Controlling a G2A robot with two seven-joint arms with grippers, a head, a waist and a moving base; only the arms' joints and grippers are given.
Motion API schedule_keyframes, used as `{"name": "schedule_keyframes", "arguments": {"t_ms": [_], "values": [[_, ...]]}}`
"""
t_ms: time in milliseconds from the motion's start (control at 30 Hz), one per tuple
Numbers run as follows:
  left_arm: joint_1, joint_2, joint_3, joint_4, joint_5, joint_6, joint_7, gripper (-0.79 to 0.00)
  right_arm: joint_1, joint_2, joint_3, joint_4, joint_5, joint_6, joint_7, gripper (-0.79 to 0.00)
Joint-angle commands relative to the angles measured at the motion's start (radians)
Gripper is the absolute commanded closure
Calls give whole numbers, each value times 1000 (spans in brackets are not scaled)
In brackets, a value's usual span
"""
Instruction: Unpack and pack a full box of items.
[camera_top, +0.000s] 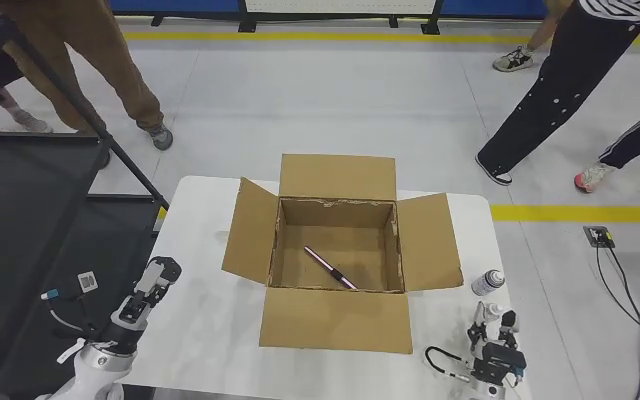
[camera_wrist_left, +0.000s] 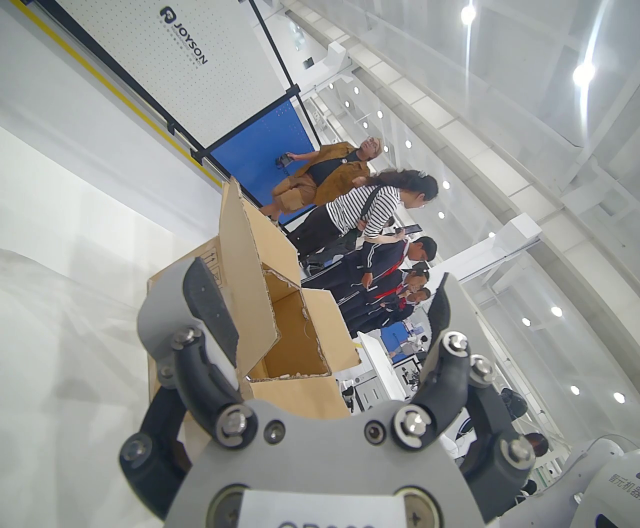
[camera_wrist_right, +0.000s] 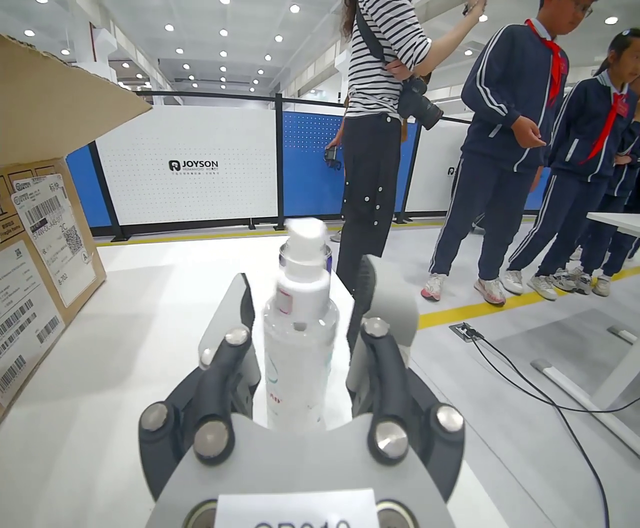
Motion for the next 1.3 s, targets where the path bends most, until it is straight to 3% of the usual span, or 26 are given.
{"name": "schedule_keyframes", "arguments": {"t_ms": [0, 167, 333, 400, 500, 633, 733, 867, 1267], "values": [[0, 0, 0, 0, 0, 0, 0, -785, -3, 1, 5, -3, -4, -8, 3, -785], [0, 0, 0, 0, 0, 0, 0, -785, -49, 4, 41, -100, 30, -52, -38, -785], [0, 0, 0, 0, 0, 0, 0, -785, -244, 18, 106, -506, 33, -132, -16, -785], [0, 0, 0, 0, 0, 0, 0, -785, -350, 22, 113, -722, -6, -134, 76, -785], [0, 0, 0, 0, 0, 0, 0, -785, -475, 29, 89, -1008, -114, -143, 304, -785], [0, 0, 0, 0, 0, 0, 0, -785, -505, 32, -2, -1213, -314, -115, 576, -785], [0, 0, 0, 0, 0, 0, 0, -785, -434, 25, -114, -1238, -432, -81, 758, -785], [0, 0, 0, 0, 0, 0, 0, -785, -290, 8, -239, -1194, -450, -56, 963, -785], [0, 0, 0, 0, 0, 0, 0, -785, -280, 7, -245, -1190, -452, -55, 973, -785]]}}
